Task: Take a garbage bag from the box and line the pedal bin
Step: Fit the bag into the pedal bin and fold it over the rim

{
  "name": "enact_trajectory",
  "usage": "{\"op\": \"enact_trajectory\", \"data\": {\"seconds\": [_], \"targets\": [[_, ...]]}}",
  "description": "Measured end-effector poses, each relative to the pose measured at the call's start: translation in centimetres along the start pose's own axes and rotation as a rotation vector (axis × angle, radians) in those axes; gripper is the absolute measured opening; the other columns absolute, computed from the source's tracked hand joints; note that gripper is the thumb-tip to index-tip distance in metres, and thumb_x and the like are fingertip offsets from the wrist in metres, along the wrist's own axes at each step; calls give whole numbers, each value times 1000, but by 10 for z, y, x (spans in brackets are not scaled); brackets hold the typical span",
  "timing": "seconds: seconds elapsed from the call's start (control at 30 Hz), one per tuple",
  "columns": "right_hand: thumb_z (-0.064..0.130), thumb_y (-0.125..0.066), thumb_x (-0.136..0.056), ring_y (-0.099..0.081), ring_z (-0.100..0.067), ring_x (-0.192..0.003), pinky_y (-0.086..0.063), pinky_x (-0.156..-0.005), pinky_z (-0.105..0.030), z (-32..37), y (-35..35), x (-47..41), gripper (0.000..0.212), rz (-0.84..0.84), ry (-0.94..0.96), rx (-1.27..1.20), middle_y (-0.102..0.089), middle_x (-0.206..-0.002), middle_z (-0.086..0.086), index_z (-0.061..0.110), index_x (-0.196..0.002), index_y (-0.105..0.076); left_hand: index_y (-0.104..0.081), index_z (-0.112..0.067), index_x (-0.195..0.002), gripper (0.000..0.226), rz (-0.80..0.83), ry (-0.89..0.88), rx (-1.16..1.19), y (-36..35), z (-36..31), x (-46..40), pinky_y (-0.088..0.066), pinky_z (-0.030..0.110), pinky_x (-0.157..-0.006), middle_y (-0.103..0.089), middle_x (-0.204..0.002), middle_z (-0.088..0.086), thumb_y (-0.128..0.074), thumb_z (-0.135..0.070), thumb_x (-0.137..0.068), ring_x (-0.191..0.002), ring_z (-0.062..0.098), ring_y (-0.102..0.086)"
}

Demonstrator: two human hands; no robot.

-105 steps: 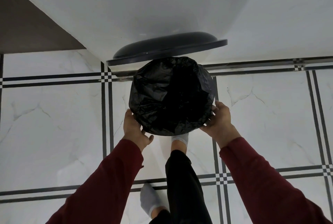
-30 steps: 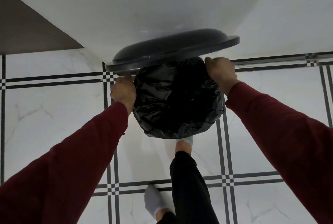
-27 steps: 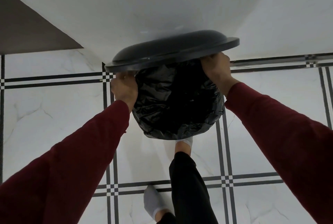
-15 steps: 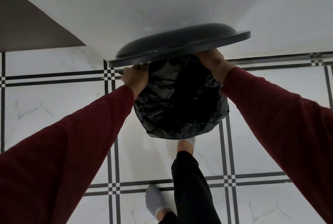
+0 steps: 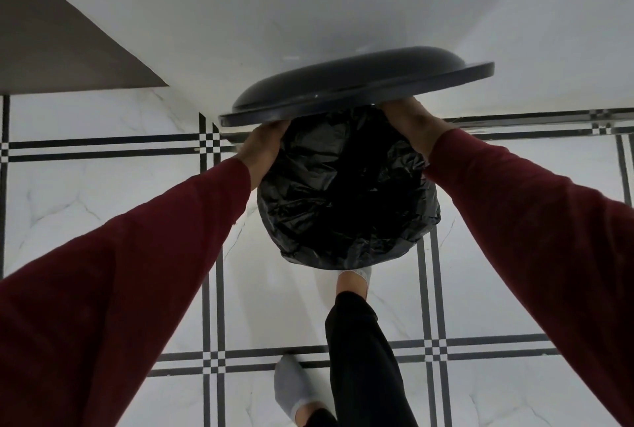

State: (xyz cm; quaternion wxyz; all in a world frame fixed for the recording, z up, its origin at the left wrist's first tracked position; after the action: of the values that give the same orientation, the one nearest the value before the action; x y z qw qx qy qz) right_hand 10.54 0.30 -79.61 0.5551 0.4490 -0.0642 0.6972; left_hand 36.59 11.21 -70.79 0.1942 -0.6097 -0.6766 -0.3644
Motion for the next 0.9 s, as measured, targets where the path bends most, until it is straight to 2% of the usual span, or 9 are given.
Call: {"op": "enact_trajectory", "data": {"seconds": [0.07,0.23,0.33,0.43,0.53,0.6,0.67,0.77,0.9], "targets": [[82,-66,-54,-68,-30,-114,-53,-103,-46,21,-1,35,78,-47,5,18,-73,-120,-8,25,-107,-73,-72,-21,-112,46,54,9,1,3,6,2,-50,36,-102,-74,-113,2,-54,-60,-96,-108,20,-68],[65,-56,-90,-63,-26,-101,-44,-86,-30,41,-7,70,60,-86,-13,153,-67,-104,-4,12,-114,-73,-62,-14,-100,41,-103,-91,-195,8,22,-1,-46,30,-76,-65,-91,-1,-58,-55,-97,-98,25,-65],[66,-44,-90,-61,-30,-111,-42,-91,-35,45,-5,76,59,-81,85,246,-65,-109,-3,20,-117,-69,-63,-16,-105,39,-158,-114,-235,1,19,3,-44,33,-82,-68,-102,5,-58,-53,-97,-111,30,-63],[65,-39,-85,-56,-41,-123,-43,-103,-50,47,1,102,60,-199,100,375,-65,-122,-11,23,-118,-66,-57,-12,-129,57,-476,-180,-467,-5,20,28,-42,53,-100,-54,-134,14,-58,-56,-91,-127,38,-45],[37,-53,-93,-57,-41,-110,-45,-91,-46,35,-1,148,32,-549,434,467,-66,-116,-15,12,-107,-69,-60,-10,-113,37,-711,-524,-743,-19,23,64,-46,51,-83,-55,-117,18,-56,-39,-89,-108,39,-50],[23,-59,-85,-61,-35,-92,-50,-74,-37,16,-14,171,21,-585,688,410,-67,-104,-14,11,-97,-70,-62,-16,-103,24,-542,-734,-840,-33,28,76,-45,43,-77,-58,-107,11,-53,-31,-86,-100,34,-54],[23,-60,-83,-65,-30,-84,-54,-65,-33,-3,-33,177,21,-370,699,473,-69,-98,-9,14,-96,-72,-64,-18,-109,31,-229,-732,-942,-45,32,74,-50,43,-82,-58,-112,8,-49,-30,-84,-105,32,-55],[32,-56,-87,-65,-33,-110,-58,-89,-40,-26,-62,158,39,50,456,828,-70,-114,-10,19,-120,-70,-53,-20,-137,46,129,-541,-1311,-56,39,62,-44,45,-100,-51,-138,4,-51,-32,-92,-129,32,-43],[38,-47,-91,-58,-36,-129,-49,-108,-45,-40,-71,123,52,273,203,1056,-63,-139,-13,19,-138,-60,-37,-18,-154,63,255,-301,-1597,-53,48,38,-30,48,-114,-43,-154,6,-49,-38,-96,-141,34,-34]]}}
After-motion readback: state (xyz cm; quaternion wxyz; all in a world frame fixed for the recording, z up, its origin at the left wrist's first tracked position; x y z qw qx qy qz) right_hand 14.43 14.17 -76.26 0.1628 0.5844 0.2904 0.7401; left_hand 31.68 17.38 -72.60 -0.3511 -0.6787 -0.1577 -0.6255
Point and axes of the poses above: each hand's wrist, its own x-axis away from the middle knuckle, its own y-axis out of the back of the hand, z = x × y, the point moved 1 cm from there along -x, towards the middle knuckle
